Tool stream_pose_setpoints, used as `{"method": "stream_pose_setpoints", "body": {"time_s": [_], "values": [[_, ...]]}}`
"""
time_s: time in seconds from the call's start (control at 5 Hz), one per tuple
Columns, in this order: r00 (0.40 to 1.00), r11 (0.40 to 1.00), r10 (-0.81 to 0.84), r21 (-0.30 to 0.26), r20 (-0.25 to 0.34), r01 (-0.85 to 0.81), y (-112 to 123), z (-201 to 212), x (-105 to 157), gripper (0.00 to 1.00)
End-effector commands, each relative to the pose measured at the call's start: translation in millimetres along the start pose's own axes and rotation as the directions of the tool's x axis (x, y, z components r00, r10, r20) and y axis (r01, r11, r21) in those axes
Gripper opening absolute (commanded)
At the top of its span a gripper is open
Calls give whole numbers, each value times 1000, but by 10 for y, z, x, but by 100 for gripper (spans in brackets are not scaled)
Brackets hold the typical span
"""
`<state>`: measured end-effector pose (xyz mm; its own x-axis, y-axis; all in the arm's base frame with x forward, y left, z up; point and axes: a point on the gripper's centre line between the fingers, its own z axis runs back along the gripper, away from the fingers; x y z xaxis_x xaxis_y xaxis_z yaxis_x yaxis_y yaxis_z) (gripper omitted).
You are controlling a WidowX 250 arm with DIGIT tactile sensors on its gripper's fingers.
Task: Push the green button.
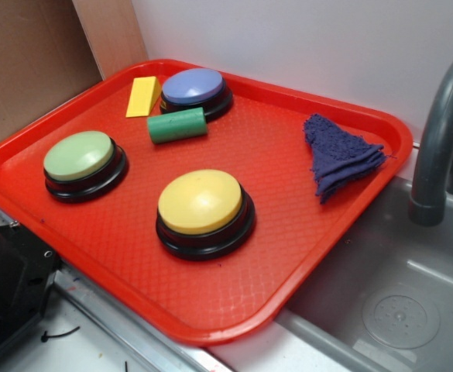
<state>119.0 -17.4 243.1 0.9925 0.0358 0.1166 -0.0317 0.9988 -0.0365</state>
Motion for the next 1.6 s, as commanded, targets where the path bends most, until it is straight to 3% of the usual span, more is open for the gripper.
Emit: {"method": "stream_pose_setpoints", "body": {"time_s": [0.0, 0.2, 0.6, 0.8, 1.0, 1.2, 1.4], "values": [[1000, 1000, 0, 0, 0, 0, 0, 0, 0, 100], [998, 999, -37, -19, -52, 36, 305, -463, 237, 100], [997, 996, -70, -56, 17, 70, 628, -1044, 282, 100], [997, 996, -71, -50, 17, 72, 717, -1231, 154, 100], [995, 995, -98, -3, 10, 98, 849, -1433, 180, 100], [992, 992, -122, -9, -5, 122, 882, -1603, 274, 100], [984, 986, -162, 15, -68, 164, 822, -1822, 353, 100]]}}
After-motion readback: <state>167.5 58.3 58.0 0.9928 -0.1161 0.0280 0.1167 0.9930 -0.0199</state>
